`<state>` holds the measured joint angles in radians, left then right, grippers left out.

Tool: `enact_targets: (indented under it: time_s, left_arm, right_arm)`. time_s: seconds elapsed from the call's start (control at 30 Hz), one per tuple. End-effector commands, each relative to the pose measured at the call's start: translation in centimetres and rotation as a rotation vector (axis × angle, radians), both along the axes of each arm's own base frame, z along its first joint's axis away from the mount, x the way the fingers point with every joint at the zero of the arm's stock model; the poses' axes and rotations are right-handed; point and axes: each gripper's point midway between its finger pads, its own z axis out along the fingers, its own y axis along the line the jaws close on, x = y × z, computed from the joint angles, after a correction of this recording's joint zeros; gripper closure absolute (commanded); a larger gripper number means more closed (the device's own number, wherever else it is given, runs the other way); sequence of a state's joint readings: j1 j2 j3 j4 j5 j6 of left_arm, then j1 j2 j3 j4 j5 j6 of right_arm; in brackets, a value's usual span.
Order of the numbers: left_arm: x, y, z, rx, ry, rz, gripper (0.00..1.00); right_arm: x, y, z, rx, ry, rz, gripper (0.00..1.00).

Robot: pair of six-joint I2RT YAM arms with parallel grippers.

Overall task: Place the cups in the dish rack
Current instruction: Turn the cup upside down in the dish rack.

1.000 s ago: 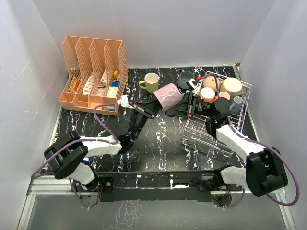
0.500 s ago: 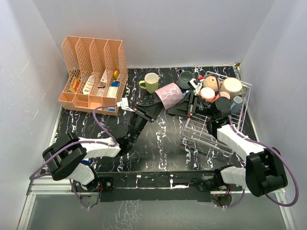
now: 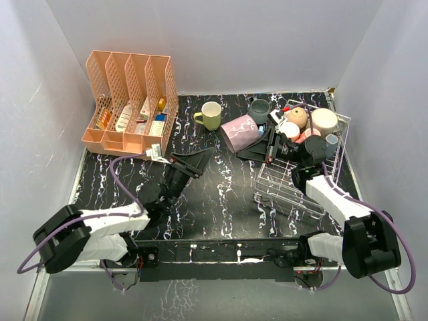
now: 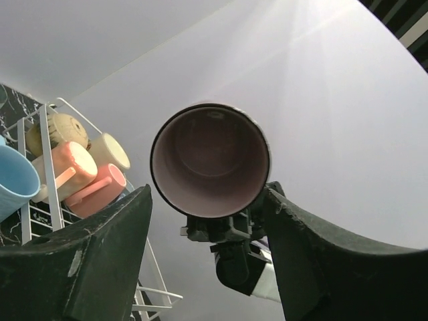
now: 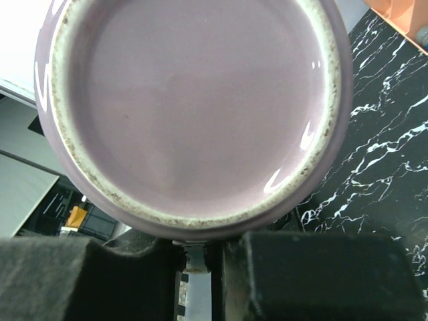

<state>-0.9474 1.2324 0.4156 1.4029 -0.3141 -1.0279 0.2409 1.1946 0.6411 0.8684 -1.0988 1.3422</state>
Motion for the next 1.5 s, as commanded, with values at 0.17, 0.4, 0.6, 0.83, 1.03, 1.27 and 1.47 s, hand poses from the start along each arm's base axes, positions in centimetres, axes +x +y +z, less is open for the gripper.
enact_targets:
  time_s: [0.17, 0.4, 0.6, 0.83, 1.03, 1.27, 1.47]
  left_arm:
    - [-1.7, 2.7, -1.0, 0.250, 0.003, 0.049, 0.15]
    - [-1.0, 3.2, -1.0, 0.640, 0.005, 0.029, 0.04]
    - [2.9, 6.0, -2.2, 0.845, 0.122, -0.077, 0.03]
    - [6.2, 11.1, -3.8, 1.036, 0.191, -0.091, 0.03]
    - [5.9, 14.4, -7.9, 1.249, 0.207, -0.025, 0.03]
    - [4.8, 16.7, -11.1, 1.290, 0.175, 0.098, 0.03]
    - [4.2, 17.9, -13.6, 1.326, 0.217, 0.118, 0.03]
  right_arm:
    - [0.4, -1.9, 2.0, -0.042, -0.246, -0.072, 0.92]
    - [1.8, -3.0, 1.3, -0.157, -0.348, -0.097, 0.92]
    - [3.4, -4.9, 1.2, -0.253, -0.461, -0.160, 0.92]
    - [5.9, -8.6, 0.7, -0.358, -0.484, -0.280, 0.92]
    - [7.2, -11.9, -0.6, -0.443, -0.462, -0.373, 0.92]
    - [8.3, -16.6, -2.2, -0.620, -0.468, -0.487, 0.92]
    - [8.3, -19.6, -5.2, -0.841, -0.473, -0.518, 0.92]
